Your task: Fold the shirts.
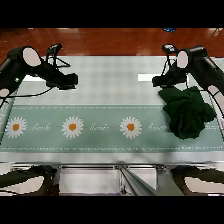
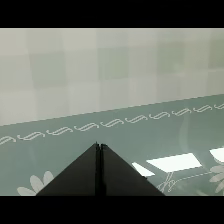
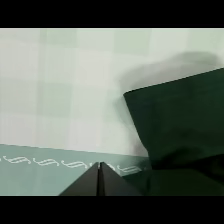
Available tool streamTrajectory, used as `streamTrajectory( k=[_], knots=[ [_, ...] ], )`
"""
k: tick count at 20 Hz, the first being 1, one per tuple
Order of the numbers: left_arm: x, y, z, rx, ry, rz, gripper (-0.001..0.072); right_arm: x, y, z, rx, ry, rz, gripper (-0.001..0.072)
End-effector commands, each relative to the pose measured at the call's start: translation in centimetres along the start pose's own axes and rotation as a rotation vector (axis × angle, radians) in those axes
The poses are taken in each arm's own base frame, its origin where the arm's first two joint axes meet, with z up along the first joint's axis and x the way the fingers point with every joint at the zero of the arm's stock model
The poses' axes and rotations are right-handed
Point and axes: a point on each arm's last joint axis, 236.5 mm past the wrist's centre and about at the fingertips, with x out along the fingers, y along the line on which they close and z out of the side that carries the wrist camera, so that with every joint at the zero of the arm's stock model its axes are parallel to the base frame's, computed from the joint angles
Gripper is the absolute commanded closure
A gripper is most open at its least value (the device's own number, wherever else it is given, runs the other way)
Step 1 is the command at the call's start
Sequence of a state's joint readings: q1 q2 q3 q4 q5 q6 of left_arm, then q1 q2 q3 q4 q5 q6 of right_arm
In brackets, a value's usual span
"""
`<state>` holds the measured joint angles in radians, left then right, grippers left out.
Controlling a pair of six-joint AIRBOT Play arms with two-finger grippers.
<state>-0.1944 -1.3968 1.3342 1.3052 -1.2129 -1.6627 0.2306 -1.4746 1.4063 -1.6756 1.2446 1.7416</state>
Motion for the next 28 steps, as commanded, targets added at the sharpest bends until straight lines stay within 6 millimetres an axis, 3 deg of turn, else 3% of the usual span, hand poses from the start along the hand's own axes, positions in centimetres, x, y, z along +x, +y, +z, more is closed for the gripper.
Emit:
streamTrajectory(
  k=[1, 11, 13, 14, 16, 17, 18, 19, 21, 24, 26, 28],
  knots=[
    [0.0, 0.0, 0.0, -0.001, 0.001, 0.000, 0.0689, 0.0, 0.1, 0.0, -0.001, 0.000, 0.000, 0.0681],
    [0.0, 0.0, 0.0, 0.000, -0.001, 0.000, 0.0689, 0.0, 0.1, 0.0, -0.001, 0.000, 0.001, 0.0681],
    [0.0, -0.1, 1.3, -0.001, -0.053, -0.005, 0.0688, 0.0, 0.1, 0.2, -0.001, -0.007, 0.002, 0.0681],
    [-0.1, -0.2, 2.5, -0.001, -0.107, -0.010, 0.0689, 0.0, 0.1, 0.9, -0.008, -0.037, 0.001, 0.0682],
    [-0.2, -0.3, 3.9, -0.001, -0.161, -0.013, 0.0687, -0.4, -1.1, 4.2, -0.042, -0.176, -0.051, 0.0670],
    [-0.1, -0.2, 4.7, -0.002, -0.193, -0.013, 0.0621, -0.8, -2.4, 5.4, -0.051, -0.229, -0.110, 0.0528],
    [0.1, 0.1, 5.5, 0.002, -0.223, -0.004, 0.0344, -1.3, -4.5, 6.1, -0.052, -0.258, -0.203, 0.0293],
    [0.4, 0.6, 6.2, 0.013, -0.249, 0.018, 0.0197, -2.0, -6.6, 5.8, -0.054, -0.247, -0.293, 0.0304],
    [0.1, 1.8, 6.2, 0.032, -0.241, 0.063, 0.0198, -4.3, -11.8, 3.3, -0.040, -0.152, -0.500, 0.0304],
    [-0.2, 3.0, 3.9, 0.111, -0.141, 0.096, 0.0199, -5.3, -15.9, -1.7, 0.079, -0.089, -0.530, 0.0304],
    [-0.8, 3.2, 2.0, 0.149, -0.075, 0.101, 0.0199, -3.7, -17.3, -6.4, 0.183, -0.054, -0.485, 0.0304],
    [-1.3, 2.4, 0.1, 0.140, -0.063, 0.071, 0.0199, -0.5, -16.5, -11.3, 0.261, 0.001, -0.383, 0.0304]
  ],
)
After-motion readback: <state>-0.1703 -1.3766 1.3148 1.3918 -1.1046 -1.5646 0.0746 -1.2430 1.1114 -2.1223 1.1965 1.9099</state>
